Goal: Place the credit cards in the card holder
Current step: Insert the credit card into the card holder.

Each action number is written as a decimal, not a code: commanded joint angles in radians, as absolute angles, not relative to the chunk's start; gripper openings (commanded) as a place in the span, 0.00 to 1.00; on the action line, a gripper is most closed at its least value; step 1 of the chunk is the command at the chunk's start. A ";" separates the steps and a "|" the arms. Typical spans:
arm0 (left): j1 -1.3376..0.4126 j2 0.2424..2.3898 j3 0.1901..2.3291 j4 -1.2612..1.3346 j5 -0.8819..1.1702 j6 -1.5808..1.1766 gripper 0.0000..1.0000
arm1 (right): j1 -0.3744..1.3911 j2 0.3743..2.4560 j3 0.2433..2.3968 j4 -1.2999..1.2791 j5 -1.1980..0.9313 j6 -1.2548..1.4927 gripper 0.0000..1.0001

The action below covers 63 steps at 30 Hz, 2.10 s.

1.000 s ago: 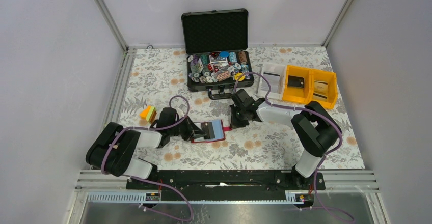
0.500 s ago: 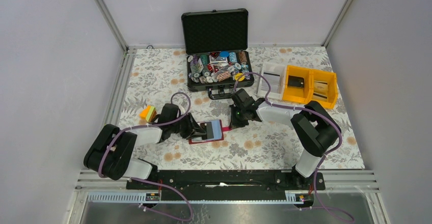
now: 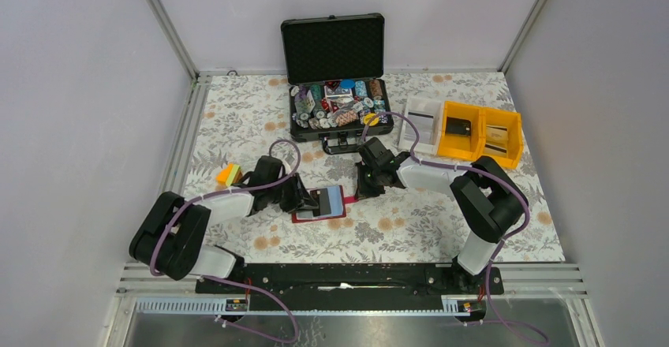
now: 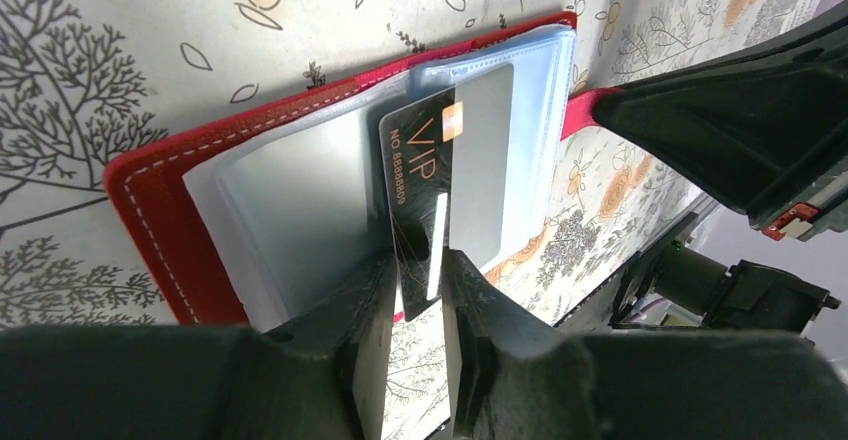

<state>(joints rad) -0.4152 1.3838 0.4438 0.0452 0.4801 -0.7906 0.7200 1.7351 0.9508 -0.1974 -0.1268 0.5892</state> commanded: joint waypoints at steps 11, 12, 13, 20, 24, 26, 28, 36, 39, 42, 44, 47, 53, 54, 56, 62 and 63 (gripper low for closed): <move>-0.557 1.498 0.649 -0.076 0.358 -0.715 0.24 | 0.725 1.752 0.953 -0.203 -0.153 0.587 0.00; -0.564 1.504 0.656 -0.076 0.359 -0.716 0.23 | 0.725 1.751 0.954 -0.204 -0.152 0.587 0.00; -0.571 1.510 0.665 -0.081 0.358 -0.716 0.23 | 0.725 1.750 0.952 -0.203 -0.151 0.588 0.00; -0.609 1.508 0.727 -0.181 0.274 -0.680 0.24 | 0.724 1.747 0.948 -0.203 -0.137 0.589 0.00; -0.618 1.499 0.747 -0.199 0.264 -0.663 0.24 | 0.723 1.751 0.950 -0.205 -0.133 0.589 0.00; -0.625 1.497 0.759 -0.207 0.262 -0.650 0.25 | 0.724 1.749 0.950 -0.205 -0.131 0.590 0.00; -0.629 1.498 0.760 -0.195 0.273 -0.645 0.25 | 0.725 1.747 0.950 -0.205 -0.128 0.591 0.00; -0.630 1.498 0.733 -0.105 0.324 -0.684 0.25 | 0.725 1.745 0.941 -0.205 -0.122 0.595 0.00; -0.630 1.489 0.735 -0.106 0.317 -0.684 0.25 | 0.724 1.741 0.941 -0.213 -0.111 0.594 0.00; -0.630 1.462 0.741 -0.138 0.285 -0.676 0.29 | 0.724 1.735 0.957 -0.248 -0.079 0.588 0.00; -0.630 1.439 0.749 -0.169 0.258 -0.663 0.34 | 0.723 1.732 0.971 -0.273 -0.054 0.581 0.04; -0.628 1.399 0.764 -0.215 0.223 -0.643 0.51 | 0.722 1.727 0.987 -0.297 -0.031 0.571 0.13; -0.629 1.327 0.779 -0.287 0.185 -0.628 0.67 | 0.712 1.694 0.999 -0.325 -0.006 0.566 0.37; -0.629 1.306 0.779 -0.302 0.173 -0.627 0.69 | 0.712 1.686 1.001 -0.334 -0.005 0.563 0.42; -0.628 1.273 0.780 -0.321 0.139 -0.625 0.74 | 0.713 1.664 1.006 -0.349 0.031 0.559 0.52; -0.619 1.205 0.772 -0.401 0.006 -0.620 0.86 | 0.714 1.582 1.011 -0.363 0.042 0.551 0.65; -0.617 1.199 0.769 -0.412 -0.017 -0.621 0.87 | 0.715 1.569 1.012 -0.363 0.038 0.551 0.66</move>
